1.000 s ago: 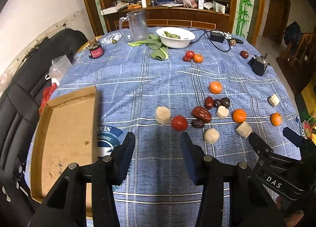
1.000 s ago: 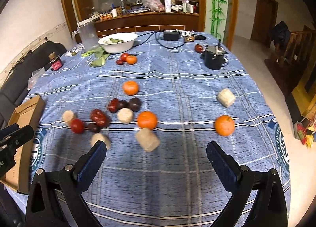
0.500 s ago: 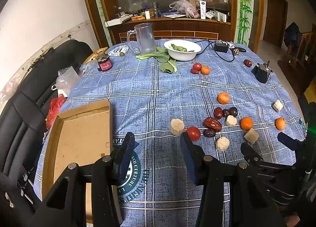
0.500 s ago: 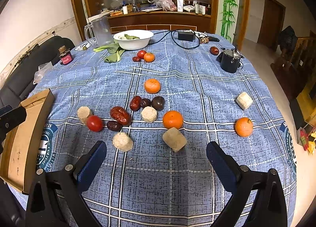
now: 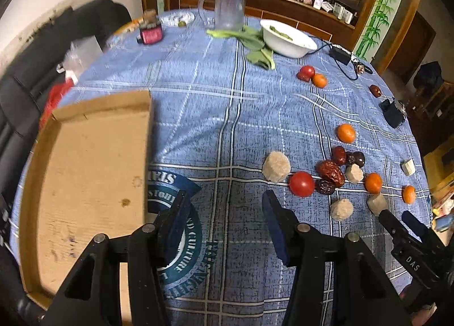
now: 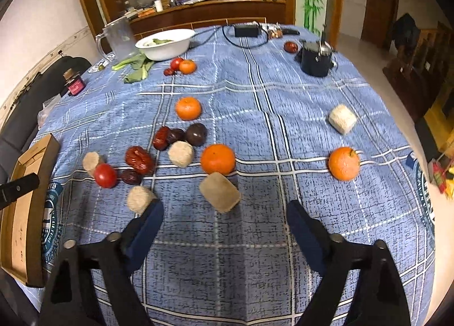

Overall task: Organize fruits
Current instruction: 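Close the left gripper on a round tan cake while the right gripper approaches a beige block, then grasp the beige square block with the right gripper while the left gripper lifts the cake, then lower the cake and block into the cardboard box and open both grippers, then move both grippers back over the fruits on the tablecloth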

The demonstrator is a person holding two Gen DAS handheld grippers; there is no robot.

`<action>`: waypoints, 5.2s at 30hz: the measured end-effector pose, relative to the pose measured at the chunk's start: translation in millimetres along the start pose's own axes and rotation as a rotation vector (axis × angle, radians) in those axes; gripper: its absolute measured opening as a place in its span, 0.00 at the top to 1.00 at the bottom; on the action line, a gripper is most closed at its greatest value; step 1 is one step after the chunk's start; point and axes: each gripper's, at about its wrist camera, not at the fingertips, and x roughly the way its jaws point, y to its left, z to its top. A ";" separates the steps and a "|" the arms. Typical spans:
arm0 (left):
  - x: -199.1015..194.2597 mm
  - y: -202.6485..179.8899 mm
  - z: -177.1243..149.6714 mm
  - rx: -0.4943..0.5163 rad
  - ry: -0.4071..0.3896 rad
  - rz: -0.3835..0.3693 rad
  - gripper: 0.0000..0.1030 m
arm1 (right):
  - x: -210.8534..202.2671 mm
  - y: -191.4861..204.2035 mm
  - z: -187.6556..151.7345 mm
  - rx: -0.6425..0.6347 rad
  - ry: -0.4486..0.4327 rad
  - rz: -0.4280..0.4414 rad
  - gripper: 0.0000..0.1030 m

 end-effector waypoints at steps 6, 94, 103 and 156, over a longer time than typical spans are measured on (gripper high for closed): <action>20.2 -9.5 -0.4 0.040 0.042 -0.068 0.50 | 3.2 2.6 3.5 -0.024 -0.006 0.005 0.21; 15.8 208.7 38.6 -0.102 -0.048 0.116 0.74 | 53.1 340.3 19.4 -0.429 0.167 0.456 0.62; 27.4 228.6 40.7 -0.114 -0.026 0.142 0.75 | 84.6 366.0 11.4 -0.440 0.211 0.413 0.62; 12.9 -94.1 -27.6 0.152 0.059 -0.181 0.46 | -25.3 -59.8 -23.5 0.096 0.062 0.107 0.44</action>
